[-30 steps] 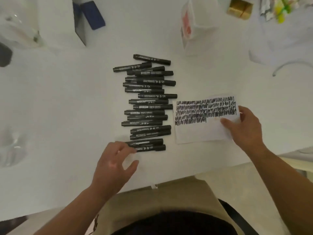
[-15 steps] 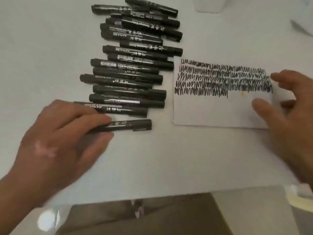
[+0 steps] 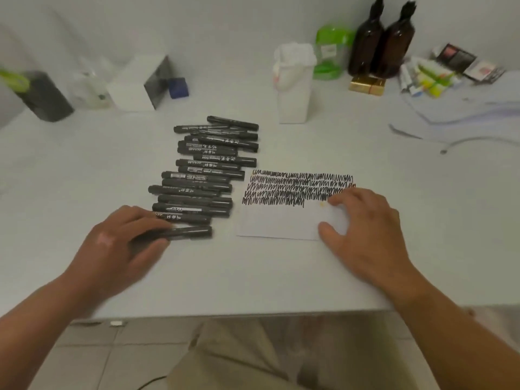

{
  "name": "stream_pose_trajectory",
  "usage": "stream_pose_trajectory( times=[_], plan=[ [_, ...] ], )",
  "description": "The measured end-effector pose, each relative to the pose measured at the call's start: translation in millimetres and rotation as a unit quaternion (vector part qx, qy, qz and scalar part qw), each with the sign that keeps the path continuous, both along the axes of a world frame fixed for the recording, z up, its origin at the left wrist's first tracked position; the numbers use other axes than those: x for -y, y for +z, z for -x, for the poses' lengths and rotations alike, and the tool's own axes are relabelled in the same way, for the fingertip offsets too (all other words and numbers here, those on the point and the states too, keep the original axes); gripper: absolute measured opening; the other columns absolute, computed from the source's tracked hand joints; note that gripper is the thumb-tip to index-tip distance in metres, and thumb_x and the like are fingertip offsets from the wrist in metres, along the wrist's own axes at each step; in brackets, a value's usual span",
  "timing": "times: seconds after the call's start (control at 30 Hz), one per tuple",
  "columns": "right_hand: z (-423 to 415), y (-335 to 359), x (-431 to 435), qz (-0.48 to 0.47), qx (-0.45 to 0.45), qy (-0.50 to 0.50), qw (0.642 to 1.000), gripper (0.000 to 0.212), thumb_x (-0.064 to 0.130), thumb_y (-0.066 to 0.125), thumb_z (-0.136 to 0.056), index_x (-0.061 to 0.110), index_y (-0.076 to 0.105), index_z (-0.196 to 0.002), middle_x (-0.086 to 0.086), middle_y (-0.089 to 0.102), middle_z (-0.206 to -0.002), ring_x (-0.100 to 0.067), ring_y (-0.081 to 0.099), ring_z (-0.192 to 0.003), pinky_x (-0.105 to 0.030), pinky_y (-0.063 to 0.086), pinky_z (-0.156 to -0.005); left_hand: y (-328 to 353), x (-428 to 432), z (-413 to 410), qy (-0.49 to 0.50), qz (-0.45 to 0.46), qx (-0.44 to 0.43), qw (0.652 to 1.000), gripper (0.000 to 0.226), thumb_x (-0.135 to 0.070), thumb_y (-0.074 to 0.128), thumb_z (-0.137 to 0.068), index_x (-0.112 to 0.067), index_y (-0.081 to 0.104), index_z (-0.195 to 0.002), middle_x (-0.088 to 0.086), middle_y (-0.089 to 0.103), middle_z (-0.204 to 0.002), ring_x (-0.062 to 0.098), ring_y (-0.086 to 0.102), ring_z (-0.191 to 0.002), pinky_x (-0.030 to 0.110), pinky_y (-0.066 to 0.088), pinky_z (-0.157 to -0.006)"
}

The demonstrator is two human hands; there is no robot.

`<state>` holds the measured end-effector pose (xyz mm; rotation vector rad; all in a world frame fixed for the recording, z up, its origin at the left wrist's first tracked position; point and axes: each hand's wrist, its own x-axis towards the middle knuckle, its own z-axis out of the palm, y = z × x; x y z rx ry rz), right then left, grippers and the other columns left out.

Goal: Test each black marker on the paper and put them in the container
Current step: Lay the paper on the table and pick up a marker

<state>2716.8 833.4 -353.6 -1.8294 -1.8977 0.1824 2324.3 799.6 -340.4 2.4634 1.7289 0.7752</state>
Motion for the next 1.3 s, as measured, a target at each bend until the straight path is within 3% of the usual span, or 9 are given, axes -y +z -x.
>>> stream_pose_trajectory(
  times=[0.37, 0.53, 0.6, 0.73, 0.83, 0.97, 1.03, 1.13, 1.3],
  plan=[
    [0, 1, 3, 0.018, 0.014, -0.001, 1.0, 0.046, 0.049, 0.065, -0.082, 0.025, 0.066, -0.121, 0.003, 0.058, -0.126, -0.024, 0.049, -0.124, -0.043, 0.037, -0.103, 17, 19, -25, 0.018, -0.033, 0.035, 0.999, 0.04, -0.039, 0.058, -0.086, -0.008, 0.077, -0.103, 0.001, 0.067, -0.098, 0.021, 0.066, -0.087, 0.04, 0.057, -0.076],
    [8, 18, 20, -0.123, -0.138, 0.007, 0.983, 0.021, 0.022, 0.077, -0.084, 0.026, 0.071, -0.104, 0.007, 0.066, -0.115, -0.016, 0.06, -0.114, -0.033, 0.044, -0.097, 22, 17, -77, 0.016, -0.009, 0.167, 0.986, 0.009, -0.026, 0.072, -0.091, -0.029, 0.072, -0.099, -0.021, 0.065, -0.083, -0.001, 0.06, -0.078, 0.007, 0.042, -0.07],
    [17, 33, 32, -0.08, -0.247, 0.07, 0.963, 0.014, 0.031, 0.075, -0.082, 0.039, 0.069, -0.093, 0.016, 0.073, -0.096, -0.001, 0.066, -0.094, -0.017, 0.049, -0.082, 25, 9, -105, 0.024, 0.091, 0.298, 0.95, 0.008, -0.025, 0.069, -0.093, -0.032, 0.072, -0.095, -0.018, 0.066, -0.074, -0.001, 0.056, -0.065, 0.01, 0.043, -0.064],
    [45, 51, 40, 0.17, -0.39, 0.171, 0.889, 0.037, 0.059, 0.073, -0.071, 0.046, 0.06, -0.103, 0.013, 0.077, -0.102, -0.012, 0.075, -0.088, -0.027, 0.059, -0.069, 38, -5, -154, -0.042, 0.264, 0.551, 0.79, 0.009, -0.015, 0.058, -0.1, -0.013, 0.067, -0.102, 0.009, 0.072, -0.09, 0.024, 0.066, -0.081, 0.033, 0.054, -0.072],
    [50, 53, 36, 0.141, -0.406, 0.146, 0.891, 0.03, 0.031, 0.078, -0.087, 0.032, 0.056, -0.107, 0.006, 0.079, -0.089, -0.017, 0.076, -0.075, -0.026, 0.058, -0.063, 40, -16, -168, -0.106, 0.318, 0.609, 0.719, 0.016, -0.011, 0.063, -0.097, -0.004, 0.059, -0.111, 0.023, 0.072, -0.104, 0.034, 0.07, -0.094, 0.036, 0.056, -0.076],
    [26, 51, 26, 0.097, -0.447, 0.103, 0.883, 0.021, 0.004, 0.076, -0.089, 0.017, 0.066, -0.101, -0.001, 0.077, -0.08, -0.017, 0.071, -0.063, -0.027, 0.055, -0.056, 42, -35, -156, -0.104, 0.34, 0.614, 0.704, 0.039, -0.011, 0.076, -0.077, -0.01, 0.061, -0.114, 0.01, 0.074, -0.104, 0.029, 0.069, -0.099, 0.032, 0.057, -0.078],
    [12, 56, 19, 0.087, -0.446, 0.103, 0.885, 0.02, 0.001, 0.077, -0.087, 0.015, 0.07, -0.1, -0.003, 0.077, -0.081, -0.016, 0.068, -0.062, -0.026, 0.054, -0.056, 45, -47, -147, -0.113, 0.324, 0.538, 0.77, 0.044, -0.015, 0.08, -0.075, -0.02, 0.063, -0.115, 0.0, 0.075, -0.104, 0.024, 0.071, -0.094, 0.032, 0.058, -0.081],
    [0, 66, 0, 0.069, -0.446, 0.106, 0.886, 0.018, 0.001, 0.078, -0.086, 0.016, 0.073, -0.095, -0.004, 0.076, -0.078, -0.017, 0.065, -0.061, -0.027, 0.052, -0.055, 49, -61, -150, -0.161, 0.179, 0.216, 0.946, 0.03, -0.028, 0.076, -0.088, -0.033, 0.066, -0.116, -0.016, 0.072, -0.1, 0.003, 0.067, -0.09, 0.019, 0.053, -0.084],
    [13, 77, -35, 0.076, -0.497, 0.137, 0.853, 0.01, 0.022, 0.077, -0.079, 0.018, 0.072, -0.087, -0.004, 0.064, -0.064, -0.017, 0.056, -0.055, -0.026, 0.046, -0.05, 51, -83, -181, -0.208, 0.116, 0.133, 0.962, 0.022, -0.026, 0.048, -0.105, -0.017, 0.061, -0.119, -0.007, 0.063, -0.087, 0.012, 0.056, -0.079, 0.029, 0.044, -0.073]
  ],
)
